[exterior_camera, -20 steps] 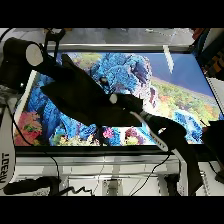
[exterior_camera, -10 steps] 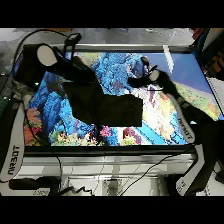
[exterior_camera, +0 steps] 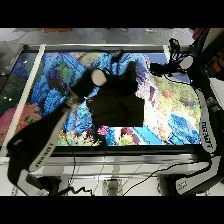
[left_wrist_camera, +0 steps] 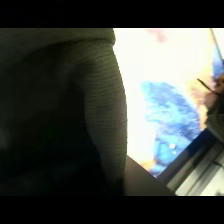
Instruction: Fold the clothes and pants, and hang the long-sleeved shirts on hangers.
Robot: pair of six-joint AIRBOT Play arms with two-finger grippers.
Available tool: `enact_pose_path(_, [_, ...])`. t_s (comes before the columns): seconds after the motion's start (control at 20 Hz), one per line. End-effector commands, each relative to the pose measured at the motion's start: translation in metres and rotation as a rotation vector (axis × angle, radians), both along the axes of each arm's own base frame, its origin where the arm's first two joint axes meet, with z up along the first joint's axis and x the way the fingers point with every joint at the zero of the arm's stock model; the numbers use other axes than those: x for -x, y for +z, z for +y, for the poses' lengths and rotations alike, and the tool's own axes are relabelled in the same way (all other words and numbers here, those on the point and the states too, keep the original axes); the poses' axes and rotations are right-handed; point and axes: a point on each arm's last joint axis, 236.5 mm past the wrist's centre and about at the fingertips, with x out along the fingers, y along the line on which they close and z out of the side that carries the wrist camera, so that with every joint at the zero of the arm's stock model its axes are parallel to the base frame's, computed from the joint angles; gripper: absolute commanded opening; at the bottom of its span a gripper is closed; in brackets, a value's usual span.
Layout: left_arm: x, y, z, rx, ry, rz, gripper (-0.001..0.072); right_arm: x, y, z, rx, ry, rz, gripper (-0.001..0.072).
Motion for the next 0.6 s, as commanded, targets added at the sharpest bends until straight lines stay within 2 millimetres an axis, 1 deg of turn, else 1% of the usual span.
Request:
enact_pose_path(0.0, [0.015,-0.039,-0.049,0.012,-0.044,-0.018,0.0628,0.005,0.009,-0.004,0.008,0.001,-0.004,0.0032])
enact_pose_path(0.05, [0.016,-0.047,-0.051,0.001,-0.052,-0.011,0.0715,0.006,0.007,-0.005,0.014,0.004,0.004,0.0032])
enact_pose_path(0.1, [0.019,-0.052,-0.051,-0.01,-0.061,0.0,0.0717,0.008,0.004,-0.008,0.033,0.006,0.014,0.0032])
enact_pose_path(0.2, [0.013,-0.046,-0.045,-0.006,-0.05,-0.007,0.0716,0.013,-0.004,-0.019,0.1,0.009,0.039,0.0032])
enact_pose_path(0.3, [-0.002,-0.032,-0.03,-0.01,-0.052,-0.068,0.0716,0.024,-0.018,-0.039,0.19,0.011,0.1,0.0032])
enact_pose_path(0.4, [-0.021,-0.016,-0.01,-0.02,-0.049,-0.147,0.0713,0.04,-0.035,-0.065,0.282,0.02,0.185,0.0032])
enact_pose_path(0.45, [-0.031,-0.006,0.002,-0.018,-0.033,-0.171,0.0704,0.048,-0.043,-0.077,0.309,0.039,0.221,0.0031])
enact_pose_path(0.55, [-0.05,0.016,0.031,-0.008,0.018,-0.2,0.0561,0.072,-0.069,-0.1,0.298,0.065,0.324,0.0031])
